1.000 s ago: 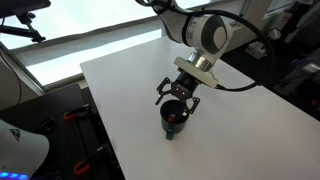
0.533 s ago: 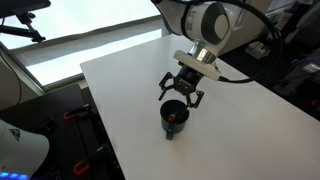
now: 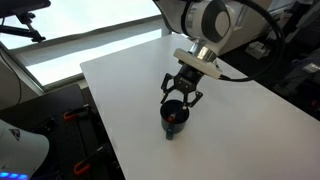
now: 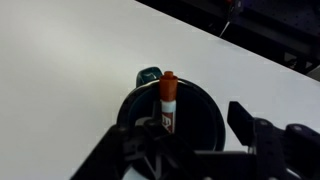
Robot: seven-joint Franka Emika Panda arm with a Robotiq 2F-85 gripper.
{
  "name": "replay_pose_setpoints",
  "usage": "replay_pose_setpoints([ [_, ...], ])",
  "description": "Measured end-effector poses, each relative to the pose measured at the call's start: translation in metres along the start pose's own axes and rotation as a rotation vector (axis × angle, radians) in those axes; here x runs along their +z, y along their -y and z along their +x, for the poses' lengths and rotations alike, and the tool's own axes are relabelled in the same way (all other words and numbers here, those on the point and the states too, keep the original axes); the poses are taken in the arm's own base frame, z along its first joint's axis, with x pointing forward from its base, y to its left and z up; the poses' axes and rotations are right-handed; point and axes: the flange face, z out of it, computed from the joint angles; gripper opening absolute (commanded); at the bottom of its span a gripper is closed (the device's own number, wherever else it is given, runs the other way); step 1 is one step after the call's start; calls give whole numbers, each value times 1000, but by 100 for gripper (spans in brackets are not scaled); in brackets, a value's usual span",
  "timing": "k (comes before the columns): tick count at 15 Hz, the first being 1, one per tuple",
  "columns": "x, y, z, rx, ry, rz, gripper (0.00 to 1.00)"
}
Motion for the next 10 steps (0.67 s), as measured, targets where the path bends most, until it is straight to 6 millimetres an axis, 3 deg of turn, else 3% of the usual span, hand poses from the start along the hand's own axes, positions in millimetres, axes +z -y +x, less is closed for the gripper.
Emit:
replay_pose_setpoints([
  [1,0,0,0,0,0,0,49],
  [3,1,0,0,0,2,1,47],
  [8,7,0,3,-4,12,7,72],
  [10,10,0,4,-6,17,9,72],
])
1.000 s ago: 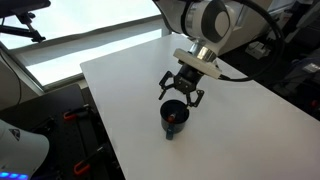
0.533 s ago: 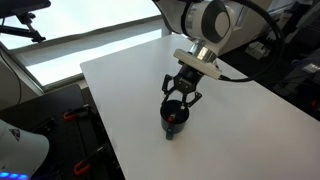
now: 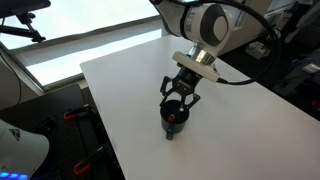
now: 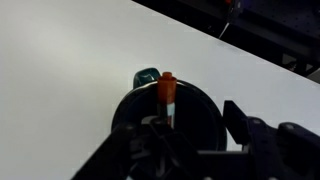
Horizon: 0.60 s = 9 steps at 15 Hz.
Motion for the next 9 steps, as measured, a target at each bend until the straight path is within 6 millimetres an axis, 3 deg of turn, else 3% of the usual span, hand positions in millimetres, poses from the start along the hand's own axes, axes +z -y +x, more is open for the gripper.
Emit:
replay_pose_setpoints([
  [2,3,0,2,-2,5,3,54],
  [3,5,0,3,-4,9,5,54],
  [5,9,0,5,-7,15,8,29],
  [6,10,0,6,-8,17,9,33],
  [7,11,0,7,-9,19,11,62],
  [9,13,-1,7,-9,22,13,60],
])
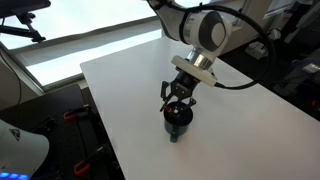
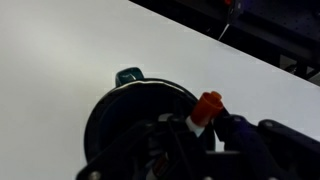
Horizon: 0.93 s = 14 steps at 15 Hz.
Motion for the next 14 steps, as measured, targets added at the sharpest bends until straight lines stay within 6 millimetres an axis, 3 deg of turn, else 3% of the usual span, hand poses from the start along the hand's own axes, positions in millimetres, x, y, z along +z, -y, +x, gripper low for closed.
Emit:
replay_pose_setpoints([
  [1,0,0,0,0,0,0,66],
  [2,0,-1,0,1,0,1,37],
  [3,0,-1,-1,2,0,2,28],
  [4,1,-1,-1,2,-1,2,28],
  [7,1,-2,-1,2,-1,2,5],
  [14,-3,-3,-5,8,7,4,6],
])
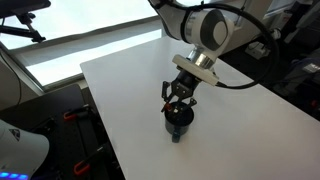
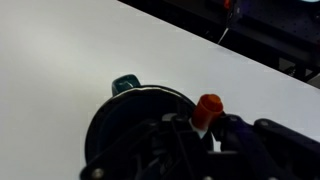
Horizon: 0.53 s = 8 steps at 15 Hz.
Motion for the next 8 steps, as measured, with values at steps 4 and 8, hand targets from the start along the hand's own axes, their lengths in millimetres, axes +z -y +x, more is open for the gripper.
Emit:
replay_pose_setpoints([
  [4,-2,0,-1,0,2,-18,6],
  [8,-9,4,-2,0,-31,-76,6],
])
